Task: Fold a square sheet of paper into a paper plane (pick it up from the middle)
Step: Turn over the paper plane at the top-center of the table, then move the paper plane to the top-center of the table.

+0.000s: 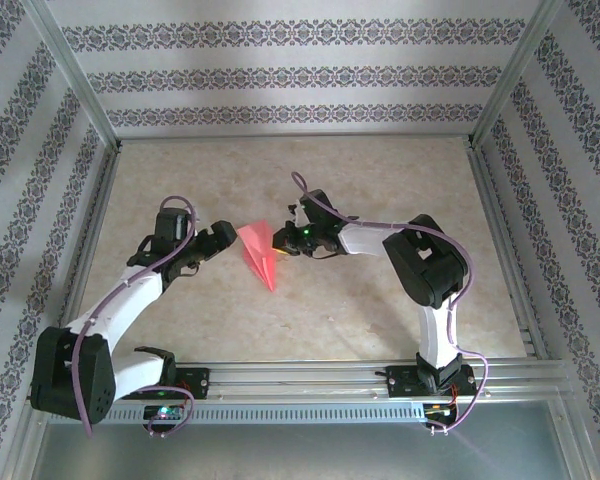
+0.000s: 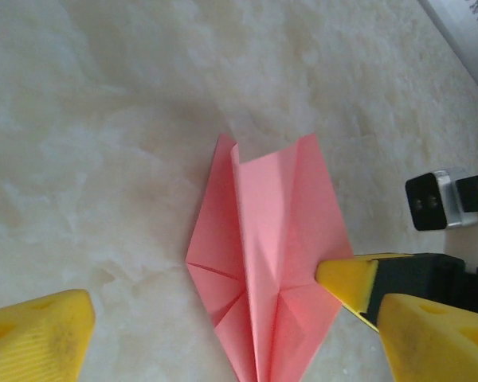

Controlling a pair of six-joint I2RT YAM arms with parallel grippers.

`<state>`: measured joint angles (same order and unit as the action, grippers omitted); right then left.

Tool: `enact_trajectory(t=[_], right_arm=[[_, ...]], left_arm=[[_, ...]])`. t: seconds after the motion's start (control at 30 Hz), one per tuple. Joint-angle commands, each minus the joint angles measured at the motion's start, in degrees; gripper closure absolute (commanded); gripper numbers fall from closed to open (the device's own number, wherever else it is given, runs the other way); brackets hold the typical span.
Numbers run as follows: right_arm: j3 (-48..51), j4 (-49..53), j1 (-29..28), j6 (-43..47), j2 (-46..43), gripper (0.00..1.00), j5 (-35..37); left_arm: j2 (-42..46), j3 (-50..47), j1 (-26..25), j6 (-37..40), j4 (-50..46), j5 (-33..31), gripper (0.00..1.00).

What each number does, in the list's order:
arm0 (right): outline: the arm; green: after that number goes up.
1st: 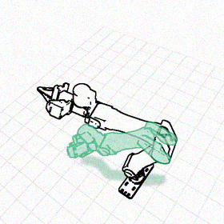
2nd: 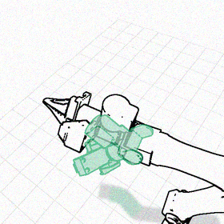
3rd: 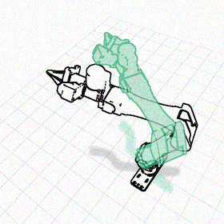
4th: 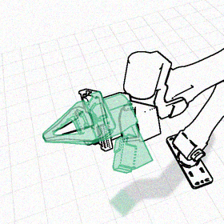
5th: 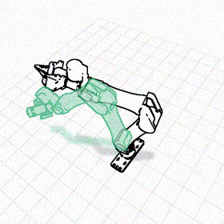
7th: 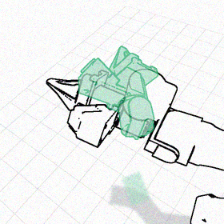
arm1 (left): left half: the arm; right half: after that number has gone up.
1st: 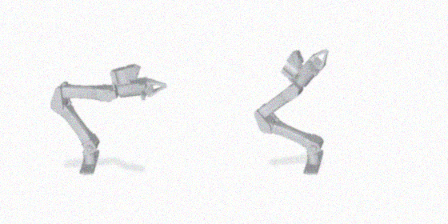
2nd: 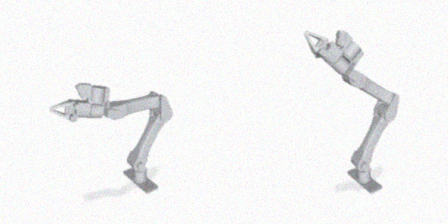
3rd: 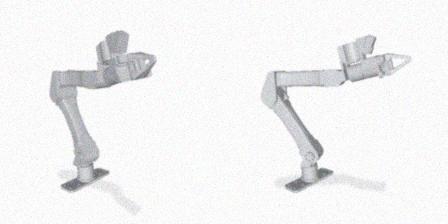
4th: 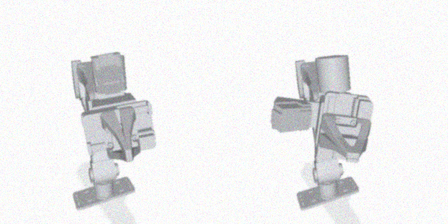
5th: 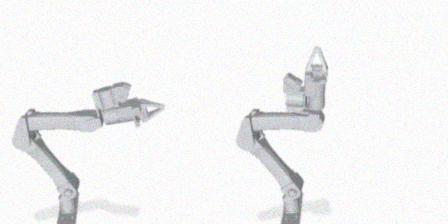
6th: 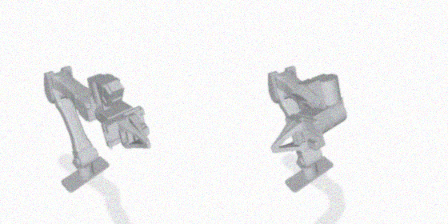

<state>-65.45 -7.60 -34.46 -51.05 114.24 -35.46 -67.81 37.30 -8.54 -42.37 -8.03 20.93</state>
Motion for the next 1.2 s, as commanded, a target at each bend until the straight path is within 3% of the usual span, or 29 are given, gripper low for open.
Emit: enact_trajectory(t=[0.0, 0.3, 0.7, 0.83, 1.03, 1.17], right_arm=[[3.1, -3.0, 1.7, -0.3, -0.4, 0.93, 0.2], [8.1, -3.6, 4.0, -0.9, -1.6, 0.92, 1.5], [8.7, -3.8, 4.3, -0.9, -1.5, 0.91, 1.6], [8.8, -4.0, 4.4, -1.2, -1.7, 0.91, 1.5], [9.9, -4.7, 5.0, -1.8, -3.0, 0.90, 1.3], [11.1, -5.4, 5.5, -2.8, -4.2, 0.90, 1.4]], left_arm=[[-1.9, -1.0, 0.1, -2.3, 3.9, 4.9, 0.15], [-9.9, -1.1, -4.3, -7.2, 10.5, 7.7, 0.41], [-24.2, 4.6, -9.2, -10.8, 20.1, 13.1, 0.57], [-27.2, 5.6, -9.7, -11.4, 21.0, 13.8, 0.69], [-27.6, 6.6, -9.8, -10.6, 18.0, 11.2, 0.93], [-26.1, 5.7, -9.7, -10.4, 16.5, 7.8, 1.00]])
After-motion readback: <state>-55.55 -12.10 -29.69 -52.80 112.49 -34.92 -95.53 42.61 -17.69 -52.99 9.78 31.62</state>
